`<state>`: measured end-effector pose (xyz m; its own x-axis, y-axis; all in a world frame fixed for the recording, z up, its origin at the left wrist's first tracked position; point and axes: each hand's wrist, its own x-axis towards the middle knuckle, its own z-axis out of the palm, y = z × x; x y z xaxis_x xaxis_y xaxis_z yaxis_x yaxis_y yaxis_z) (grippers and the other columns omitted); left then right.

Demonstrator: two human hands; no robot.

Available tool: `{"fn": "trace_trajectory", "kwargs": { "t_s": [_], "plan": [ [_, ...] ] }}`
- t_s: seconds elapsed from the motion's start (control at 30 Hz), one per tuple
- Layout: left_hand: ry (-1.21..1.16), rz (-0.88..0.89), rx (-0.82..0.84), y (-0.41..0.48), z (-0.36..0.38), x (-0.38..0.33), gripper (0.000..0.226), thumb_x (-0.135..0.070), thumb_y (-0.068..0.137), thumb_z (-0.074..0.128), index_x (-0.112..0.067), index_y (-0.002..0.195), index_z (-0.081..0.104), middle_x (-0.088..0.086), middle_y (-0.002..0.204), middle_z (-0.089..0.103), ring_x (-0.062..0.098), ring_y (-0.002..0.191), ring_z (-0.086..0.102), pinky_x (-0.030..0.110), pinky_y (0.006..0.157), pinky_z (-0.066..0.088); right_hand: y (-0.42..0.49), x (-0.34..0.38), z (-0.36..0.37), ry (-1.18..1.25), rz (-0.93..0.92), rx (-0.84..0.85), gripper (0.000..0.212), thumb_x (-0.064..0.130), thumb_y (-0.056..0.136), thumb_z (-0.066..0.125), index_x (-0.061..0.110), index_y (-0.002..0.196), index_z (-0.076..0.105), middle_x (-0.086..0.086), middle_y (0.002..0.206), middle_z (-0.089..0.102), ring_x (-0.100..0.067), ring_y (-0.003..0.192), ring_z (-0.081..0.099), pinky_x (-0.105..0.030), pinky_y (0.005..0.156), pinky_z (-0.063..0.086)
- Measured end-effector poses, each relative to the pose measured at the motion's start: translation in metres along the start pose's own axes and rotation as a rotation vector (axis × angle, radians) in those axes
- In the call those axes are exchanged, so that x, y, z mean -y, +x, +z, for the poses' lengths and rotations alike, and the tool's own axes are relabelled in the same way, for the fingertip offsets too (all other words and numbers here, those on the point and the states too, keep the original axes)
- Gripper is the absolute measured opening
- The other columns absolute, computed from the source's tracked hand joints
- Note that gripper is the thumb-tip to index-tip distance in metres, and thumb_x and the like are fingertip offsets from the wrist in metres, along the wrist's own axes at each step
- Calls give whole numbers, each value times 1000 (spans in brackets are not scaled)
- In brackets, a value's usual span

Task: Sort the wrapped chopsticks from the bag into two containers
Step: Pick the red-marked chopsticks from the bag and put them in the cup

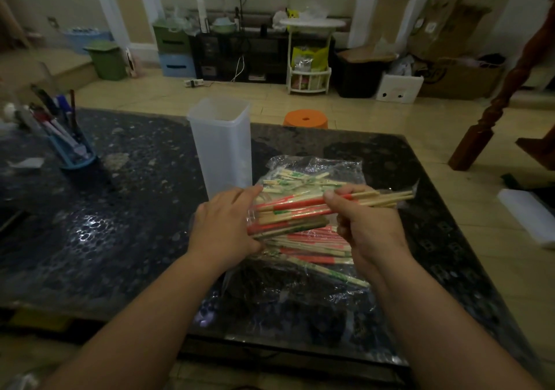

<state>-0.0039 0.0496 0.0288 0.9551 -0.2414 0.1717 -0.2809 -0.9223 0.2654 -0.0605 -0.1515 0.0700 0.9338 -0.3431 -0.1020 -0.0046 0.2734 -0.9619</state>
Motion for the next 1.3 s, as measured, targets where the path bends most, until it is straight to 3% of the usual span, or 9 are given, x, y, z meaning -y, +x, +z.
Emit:
{"fn": "trace_trajectory", "kwargs": {
  "t_s": [0.23, 0.33, 0.4, 0.53, 0.67, 0.8, 0.9, 1.03, 1.3],
  "plan": [
    [2, 8, -8, 0, -1, 1, 101, -47, 69, 81, -37, 153, 25, -5, 142, 45, 20, 130, 42, 44, 110, 31, 5, 2, -2, 78, 65, -120, 15, 17, 91, 56, 10, 84, 67, -4, 70, 68, -16, 60, 63, -26, 51, 47],
    [13, 15, 3, 0, 0, 0, 102, -49, 69, 80, -37, 153, 23, -5, 142, 44, 20, 131, 41, 44, 111, 31, 7, -6, -1, -41, 40, -109, 4, 8, 89, 65, 11, 86, 67, -5, 65, 60, -9, 51, 51, -22, 45, 40],
    [13, 18, 7, 0, 0, -1, 103, -50, 69, 80, -36, 154, 23, -5, 144, 44, 20, 132, 41, 45, 111, 31, 7, -10, -1, -32, 38, -75, 20, 2, 85, 72, 14, 97, 62, -3, 66, 61, -8, 50, 51, -21, 45, 43],
    [13, 13, -5, 0, -1, 0, 102, -50, 69, 80, -36, 153, 25, -5, 142, 46, 20, 130, 42, 44, 110, 32, 9, -11, -1, 65, -20, -100, 22, 12, 91, 67, 22, 102, 50, -11, 91, 64, -17, 67, 60, -24, 53, 51],
    [13, 10, 2, 1, 0, 0, 102, -51, 69, 80, -36, 153, 24, -6, 142, 45, 19, 130, 42, 44, 110, 32, 10, -14, -2, -111, -120, -204, 8, 16, 99, 48, 22, 100, 53, -8, 92, 62, -12, 65, 61, -28, 57, 52],
    [8, 18, -15, 1, 1, 0, 102, -49, 68, 81, -37, 153, 26, -6, 142, 46, 20, 130, 42, 43, 107, 33, 12, -22, -6, -467, -294, -280, 12, 22, 87, 71, 27, 91, 61, 4, 94, 65, -9, 83, 61, -36, 78, 55],
    [14, 18, -6, 1, 1, 0, 104, -50, 68, 81, -38, 154, 24, -7, 143, 44, 19, 131, 41, 42, 108, 31, 11, -21, -5, -641, -316, -199, 21, 36, 91, 65, 35, 112, 62, 9, 117, 61, -7, 102, 56, -38, 92, 50],
    [9, 18, -4, 0, -1, -2, 104, -50, 68, 82, -38, 153, 24, -7, 143, 45, 18, 131, 41, 43, 110, 31, 6, -21, 2, -679, -203, 77, 48, 32, 101, 50, 30, 148, 41, 9, 153, 39, -8, 137, 36, -29, 109, 32],
    [-2, 27, -28, 1, 0, -1, 105, -50, 66, 82, -38, 153, 25, -8, 140, 46, 18, 128, 42, 40, 106, 33, 7, -23, 4, -686, -230, 42, 47, 32, 103, 44, 25, 149, 38, 8, 156, 33, -2, 140, 29, -19, 106, 23]
  ]
}}
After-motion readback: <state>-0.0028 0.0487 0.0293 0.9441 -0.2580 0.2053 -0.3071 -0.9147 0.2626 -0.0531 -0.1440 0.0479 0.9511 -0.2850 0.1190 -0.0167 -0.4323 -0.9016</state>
